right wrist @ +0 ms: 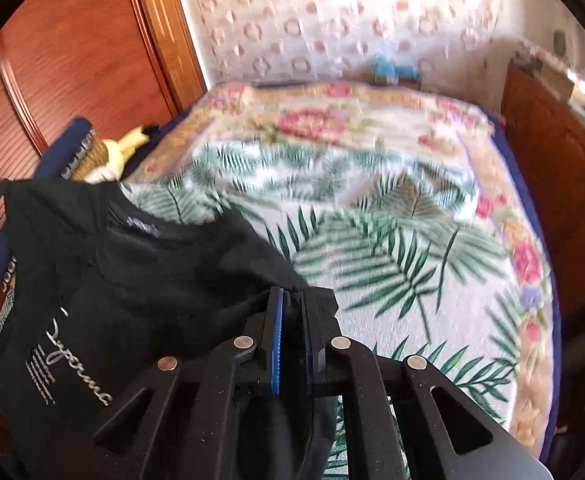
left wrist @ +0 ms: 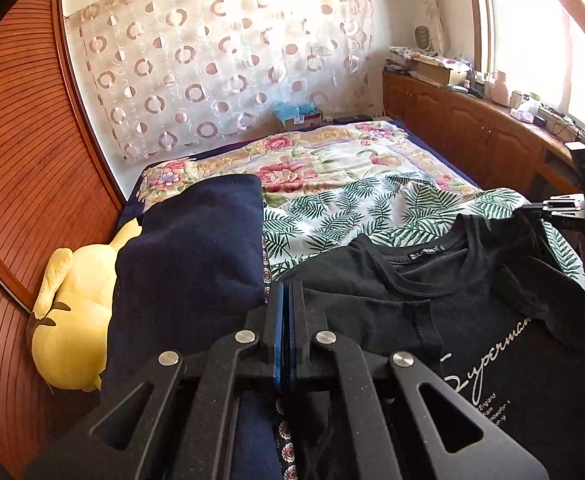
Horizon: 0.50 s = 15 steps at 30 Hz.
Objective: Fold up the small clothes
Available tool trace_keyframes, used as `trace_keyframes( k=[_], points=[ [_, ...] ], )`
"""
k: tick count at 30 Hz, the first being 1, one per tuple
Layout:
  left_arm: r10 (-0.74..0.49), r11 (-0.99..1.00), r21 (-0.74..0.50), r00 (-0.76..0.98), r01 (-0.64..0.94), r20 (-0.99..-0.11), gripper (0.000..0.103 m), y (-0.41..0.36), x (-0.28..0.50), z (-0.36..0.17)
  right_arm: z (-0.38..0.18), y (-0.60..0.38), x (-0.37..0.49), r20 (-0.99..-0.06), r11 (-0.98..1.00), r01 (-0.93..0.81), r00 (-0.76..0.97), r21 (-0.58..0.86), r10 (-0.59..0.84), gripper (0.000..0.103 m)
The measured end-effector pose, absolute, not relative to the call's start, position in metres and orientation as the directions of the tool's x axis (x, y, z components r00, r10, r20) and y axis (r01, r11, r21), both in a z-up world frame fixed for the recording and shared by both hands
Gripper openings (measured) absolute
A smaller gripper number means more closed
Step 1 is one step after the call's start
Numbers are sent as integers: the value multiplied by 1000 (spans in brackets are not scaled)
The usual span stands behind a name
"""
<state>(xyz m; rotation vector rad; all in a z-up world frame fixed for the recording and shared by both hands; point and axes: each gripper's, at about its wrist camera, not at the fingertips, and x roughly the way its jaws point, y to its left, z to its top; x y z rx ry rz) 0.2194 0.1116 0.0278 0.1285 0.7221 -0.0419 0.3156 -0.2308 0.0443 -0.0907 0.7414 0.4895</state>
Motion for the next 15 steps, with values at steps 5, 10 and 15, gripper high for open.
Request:
trace_keyframes(
  k=[5,10,15],
  points=[
    [-11,992,88,770,87,-638,3,110,203,38,78,-247,285,-565,904,-422,729,74,386,8],
    [-61,992,49,795,113,-604,3,105,169,47,91,-254,249,-543,900,-433,744,55,391,7],
    [-97,989,30,796,143,-597,3,93,125,37,87,-267,193,-533,886,-463,742,33,408,7]
  ],
)
